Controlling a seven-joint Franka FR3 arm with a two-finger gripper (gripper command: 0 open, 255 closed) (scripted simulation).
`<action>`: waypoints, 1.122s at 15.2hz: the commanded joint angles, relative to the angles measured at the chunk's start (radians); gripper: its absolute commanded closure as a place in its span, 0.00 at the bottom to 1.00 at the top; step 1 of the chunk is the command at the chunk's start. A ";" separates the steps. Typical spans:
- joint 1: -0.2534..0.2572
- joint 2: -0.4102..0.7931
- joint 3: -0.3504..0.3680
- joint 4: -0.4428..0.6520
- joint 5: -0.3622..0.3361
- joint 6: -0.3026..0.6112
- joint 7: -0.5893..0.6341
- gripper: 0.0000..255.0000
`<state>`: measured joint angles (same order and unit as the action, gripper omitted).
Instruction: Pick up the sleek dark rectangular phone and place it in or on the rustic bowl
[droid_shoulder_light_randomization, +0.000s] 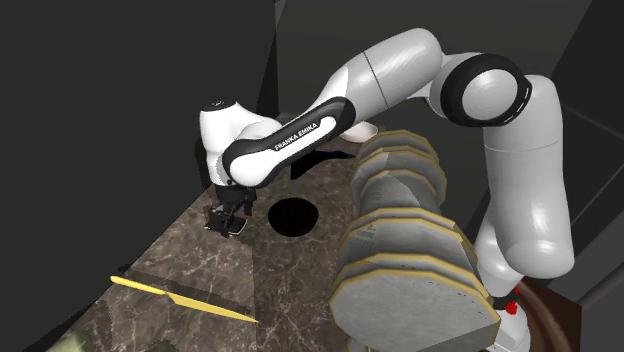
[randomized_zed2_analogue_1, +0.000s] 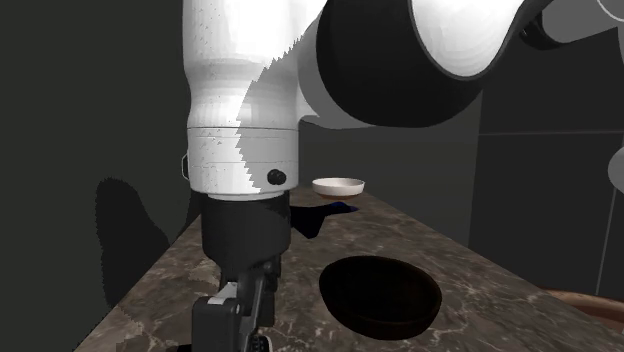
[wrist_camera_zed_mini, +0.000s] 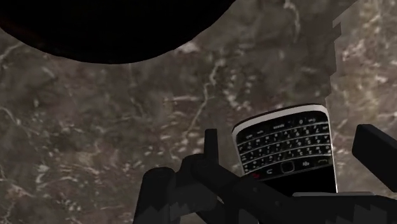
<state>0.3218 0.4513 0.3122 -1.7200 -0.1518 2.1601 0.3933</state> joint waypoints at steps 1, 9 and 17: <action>0.001 0.006 -0.001 -0.004 -0.003 0.010 0.002 0.00; 0.001 0.006 -0.001 -0.003 -0.003 0.010 0.002 1.00; 0.001 0.006 -0.001 -0.003 -0.003 0.009 0.002 1.00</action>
<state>0.3229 0.4574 0.3111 -1.7233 -0.1543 2.1696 0.3951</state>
